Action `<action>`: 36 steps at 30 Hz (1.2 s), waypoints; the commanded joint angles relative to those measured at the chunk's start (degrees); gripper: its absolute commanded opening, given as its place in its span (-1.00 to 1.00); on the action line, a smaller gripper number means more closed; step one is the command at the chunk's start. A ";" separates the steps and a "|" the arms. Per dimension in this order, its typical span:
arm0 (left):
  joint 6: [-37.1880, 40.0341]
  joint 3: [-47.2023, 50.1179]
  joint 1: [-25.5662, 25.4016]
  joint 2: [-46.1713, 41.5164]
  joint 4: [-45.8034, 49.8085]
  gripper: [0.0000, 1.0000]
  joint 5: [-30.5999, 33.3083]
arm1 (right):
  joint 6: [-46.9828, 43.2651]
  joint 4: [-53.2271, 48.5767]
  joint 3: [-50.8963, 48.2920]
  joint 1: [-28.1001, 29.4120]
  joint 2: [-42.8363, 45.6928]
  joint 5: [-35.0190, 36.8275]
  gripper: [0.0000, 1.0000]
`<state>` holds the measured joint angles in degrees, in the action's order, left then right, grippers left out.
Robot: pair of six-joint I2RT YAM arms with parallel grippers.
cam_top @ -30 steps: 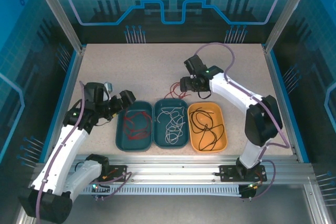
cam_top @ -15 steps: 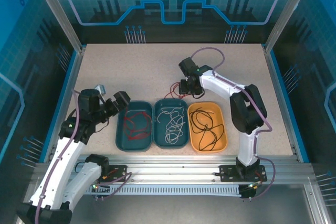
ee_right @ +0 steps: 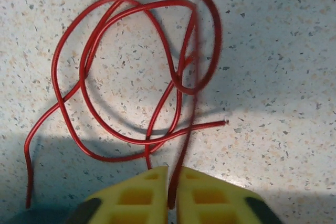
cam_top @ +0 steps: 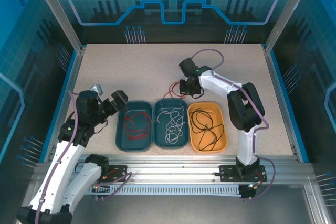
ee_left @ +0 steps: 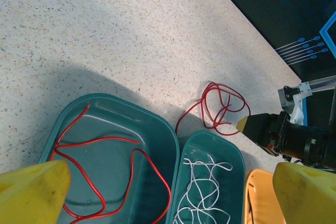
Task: Untangle the cables
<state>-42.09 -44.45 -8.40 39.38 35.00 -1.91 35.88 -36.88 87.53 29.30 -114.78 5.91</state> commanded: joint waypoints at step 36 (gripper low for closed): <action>3.25 -5.75 -6.05 27.94 -23.93 0.81 -7.33 | -14.62 -1.67 19.04 -0.64 14.03 5.47 -1.00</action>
<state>-41.19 -46.35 -12.82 64.60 14.66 -9.47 22.39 -36.60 103.77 29.17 -103.35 8.82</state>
